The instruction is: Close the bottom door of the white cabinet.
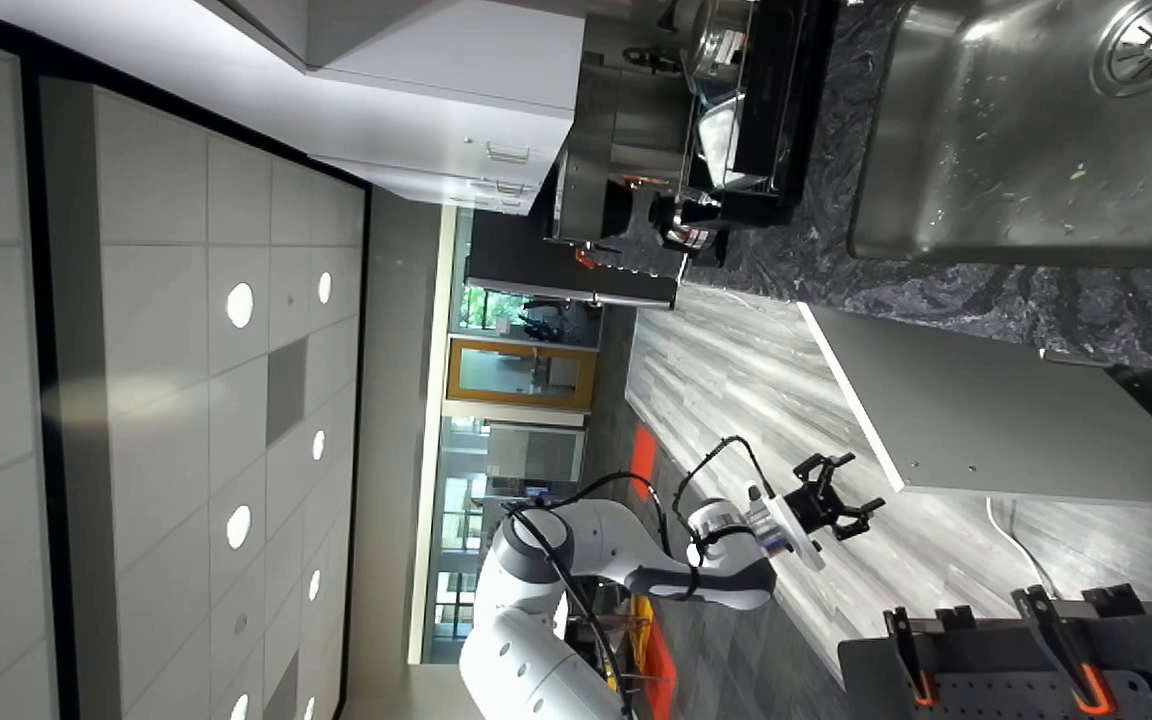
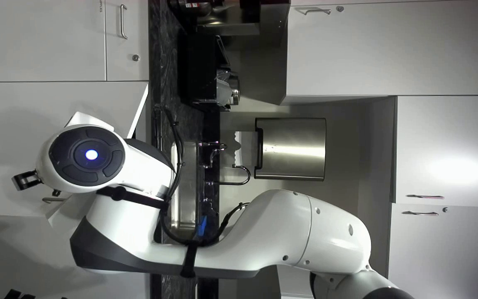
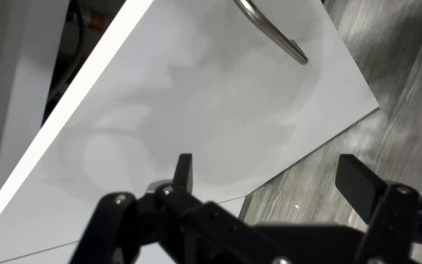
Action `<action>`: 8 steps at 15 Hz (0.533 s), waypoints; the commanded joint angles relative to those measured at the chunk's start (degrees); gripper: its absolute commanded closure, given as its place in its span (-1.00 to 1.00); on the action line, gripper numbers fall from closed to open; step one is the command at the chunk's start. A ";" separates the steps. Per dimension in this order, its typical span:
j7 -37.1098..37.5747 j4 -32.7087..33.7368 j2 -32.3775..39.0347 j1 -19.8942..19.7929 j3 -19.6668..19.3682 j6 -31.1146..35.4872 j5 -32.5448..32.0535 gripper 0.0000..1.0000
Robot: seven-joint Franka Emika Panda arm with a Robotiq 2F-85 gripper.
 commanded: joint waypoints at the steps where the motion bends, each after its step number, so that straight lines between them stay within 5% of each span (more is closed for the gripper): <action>1: 0.50 0.58 0.69 -1.41 1.28 -2.45 -1.26 -1.00; 8: 1.20 1.77 2.09 -1.69 1.32 -2.98 -1.56 -1.00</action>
